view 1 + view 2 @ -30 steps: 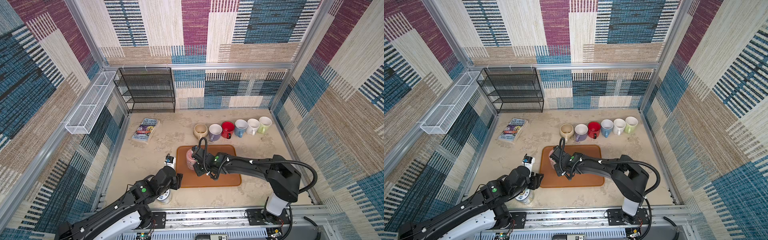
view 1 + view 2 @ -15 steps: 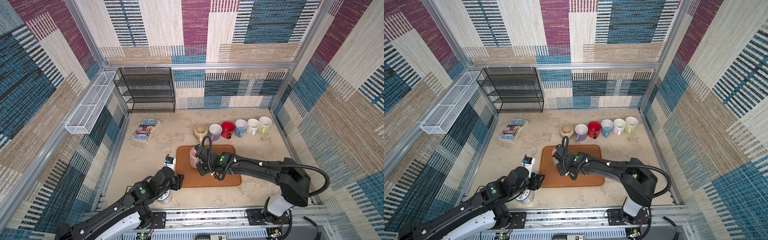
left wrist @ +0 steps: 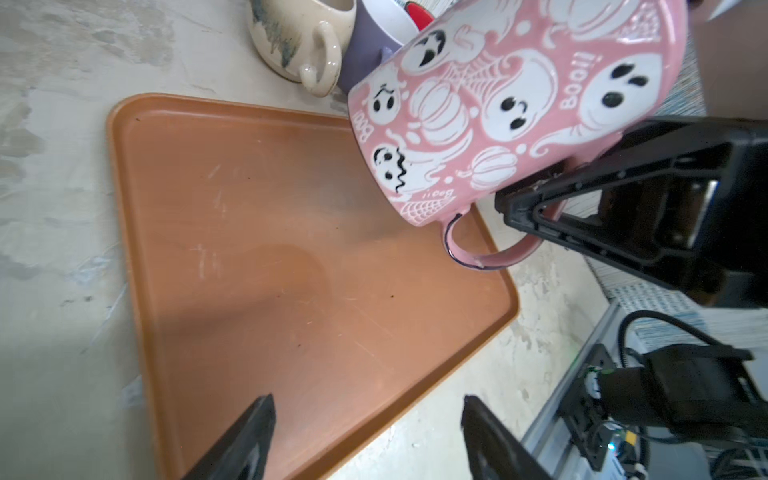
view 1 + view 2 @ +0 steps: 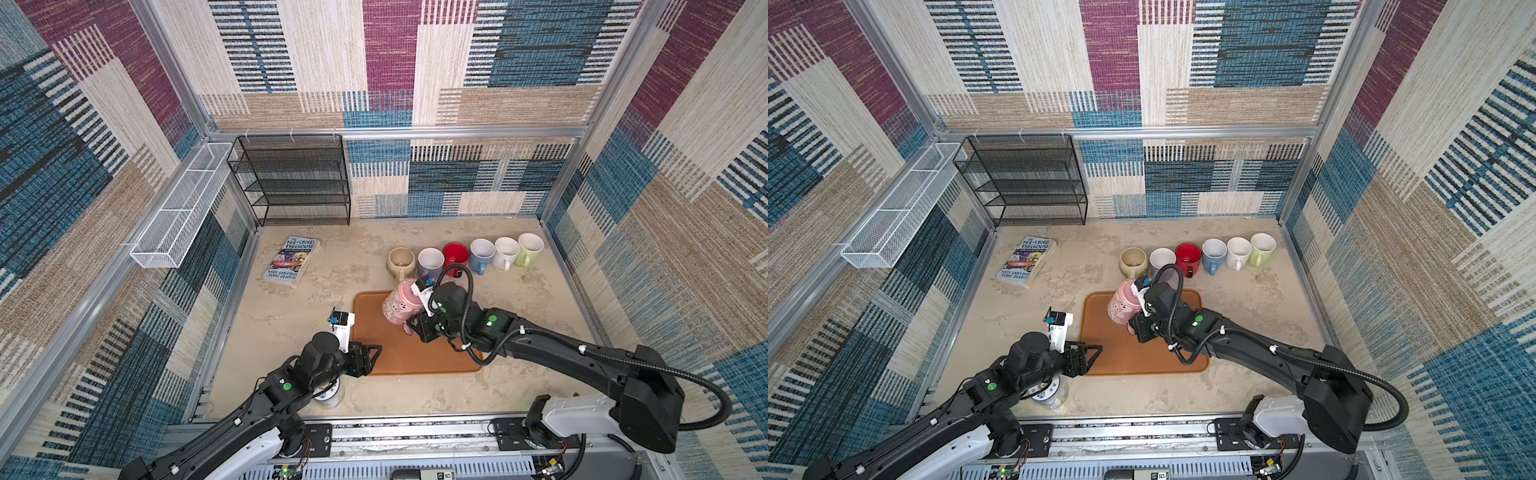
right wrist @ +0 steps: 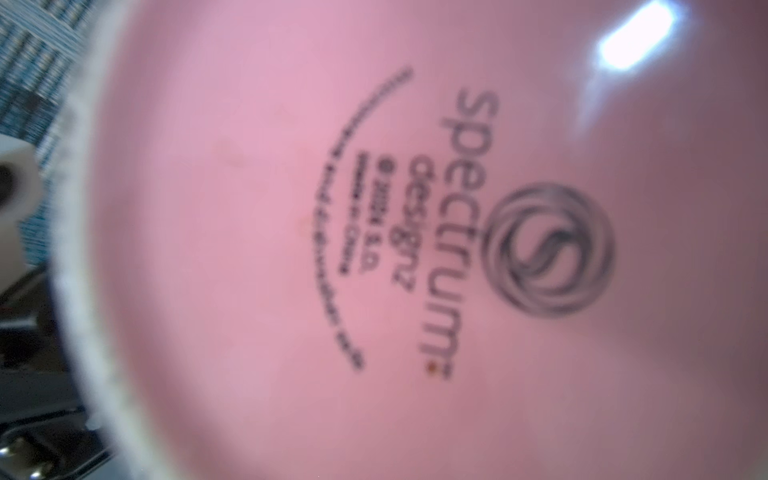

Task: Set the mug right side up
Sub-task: 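Lift and tilt the pink mug sideways with the right gripper toward the left gripper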

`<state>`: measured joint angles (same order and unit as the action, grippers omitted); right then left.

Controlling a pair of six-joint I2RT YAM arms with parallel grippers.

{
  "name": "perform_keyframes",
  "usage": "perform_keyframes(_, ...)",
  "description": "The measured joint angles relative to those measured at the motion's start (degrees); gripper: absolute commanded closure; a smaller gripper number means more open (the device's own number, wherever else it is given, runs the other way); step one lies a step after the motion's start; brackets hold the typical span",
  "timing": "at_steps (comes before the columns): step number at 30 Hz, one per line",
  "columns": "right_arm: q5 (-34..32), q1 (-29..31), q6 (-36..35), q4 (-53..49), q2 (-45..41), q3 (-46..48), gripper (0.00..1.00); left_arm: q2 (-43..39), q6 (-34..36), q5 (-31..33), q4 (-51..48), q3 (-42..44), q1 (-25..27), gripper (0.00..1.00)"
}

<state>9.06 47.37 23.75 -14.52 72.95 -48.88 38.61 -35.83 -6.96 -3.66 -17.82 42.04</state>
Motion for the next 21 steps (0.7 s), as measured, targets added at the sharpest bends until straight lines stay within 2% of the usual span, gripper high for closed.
perform_keyframes(7,12.92,-4.90,1.05,8.70,-5.75,5.35,1.00,6.23,-2.78,-9.38,16.02,2.43,-2.27,0.22)
perform_keyframes(12,19.87,-6.27,3.02,13.70,-7.32,7.43,1.00,11.67,-4.76,-14.75,27.58,2.73,-2.91,0.22)
perform_keyframes(21,29.46,-7.87,6.43,22.88,-8.09,9.55,1.00,15.74,-6.97,-19.65,43.67,3.34,-3.08,0.26)
